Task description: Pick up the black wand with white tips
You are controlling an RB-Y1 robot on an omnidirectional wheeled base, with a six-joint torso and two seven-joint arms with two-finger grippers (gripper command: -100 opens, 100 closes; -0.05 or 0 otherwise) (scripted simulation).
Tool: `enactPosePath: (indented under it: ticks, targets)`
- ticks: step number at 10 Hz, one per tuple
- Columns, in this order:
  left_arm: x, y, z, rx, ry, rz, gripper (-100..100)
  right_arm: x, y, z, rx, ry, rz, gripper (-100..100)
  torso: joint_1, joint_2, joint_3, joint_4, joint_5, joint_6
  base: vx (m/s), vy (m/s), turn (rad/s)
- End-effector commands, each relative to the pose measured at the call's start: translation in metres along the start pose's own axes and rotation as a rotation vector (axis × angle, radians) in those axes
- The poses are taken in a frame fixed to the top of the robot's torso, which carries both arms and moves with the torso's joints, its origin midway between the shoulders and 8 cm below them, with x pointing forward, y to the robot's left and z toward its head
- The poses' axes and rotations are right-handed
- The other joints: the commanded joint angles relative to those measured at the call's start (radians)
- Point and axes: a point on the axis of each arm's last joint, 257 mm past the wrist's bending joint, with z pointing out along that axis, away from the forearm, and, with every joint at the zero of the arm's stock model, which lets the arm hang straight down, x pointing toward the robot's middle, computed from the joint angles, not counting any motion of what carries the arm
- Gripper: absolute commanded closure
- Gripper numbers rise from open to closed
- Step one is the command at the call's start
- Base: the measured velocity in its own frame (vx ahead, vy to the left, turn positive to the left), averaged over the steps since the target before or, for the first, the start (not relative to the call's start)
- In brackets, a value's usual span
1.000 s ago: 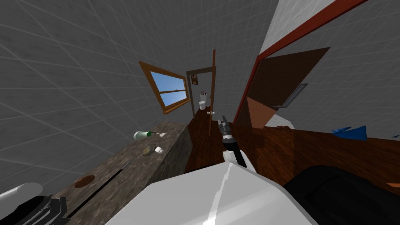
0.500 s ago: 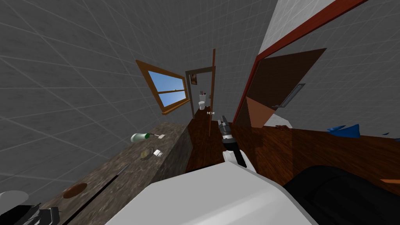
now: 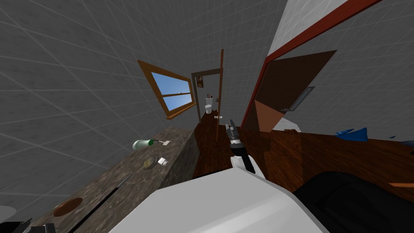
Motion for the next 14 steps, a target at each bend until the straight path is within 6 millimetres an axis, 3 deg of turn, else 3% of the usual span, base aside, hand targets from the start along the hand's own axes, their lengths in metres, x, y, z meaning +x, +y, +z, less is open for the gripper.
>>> enactPosePath:
  ticks: [1, 3, 7, 8, 9, 14]
  targets:
    - [0.000, 0.008, -0.001, -0.032, 0.011, -0.021, -100, 0.000, 0.000, 0.000, 0.000, 0.000, 0.000, 0, 0.000, 0.000, 0.000, 0.000, 0.000, 0.000, 0.025, 0.018, -0.021]
    - [-0.003, 0.019, -0.001, -0.074, 0.022, -0.046, -100, 0.000, 0.000, 0.000, 0.000, 0.000, 0.000, 0, 0.001, -0.002, -0.001, 0.000, 0.000, 0.000, 0.054, 0.036, -0.034]
    - [0.002, 0.016, -0.003, -0.066, 0.024, -0.034, -100, 0.000, 0.000, 0.000, 0.000, 0.000, 0.000, 0, -0.001, 0.001, 0.001, 0.000, 0.000, 0.000, 0.008, 0.006, -0.001]
    - [0.001, 0.016, -0.003, -0.066, 0.023, -0.034, 0, 0.000, 0.000, 0.000, 0.000, 0.000, 0.000, 0, -0.001, 0.001, 0.001, 0.000, 0.000, 0.000, 0.000, 0.000, 0.000]
    - [-0.003, 0.021, 0.007, -0.067, 0.024, -0.066, -100, 0.000, 0.000, 0.000, 0.000, 0.000, 0.000, 0, -0.001, 0.001, 0.001, 0.000, 0.000, 0.000, -0.059, 0.018, -0.206]
    - [-0.006, 0.025, 0.017, -0.068, 0.023, -0.093, -100, 0.000, 0.000, 0.000, 0.000, 0.000, 0.000, 0, 0.000, 0.005, 0.003, 0.001, 0.000, 0.000, -0.063, 0.019, -0.095]
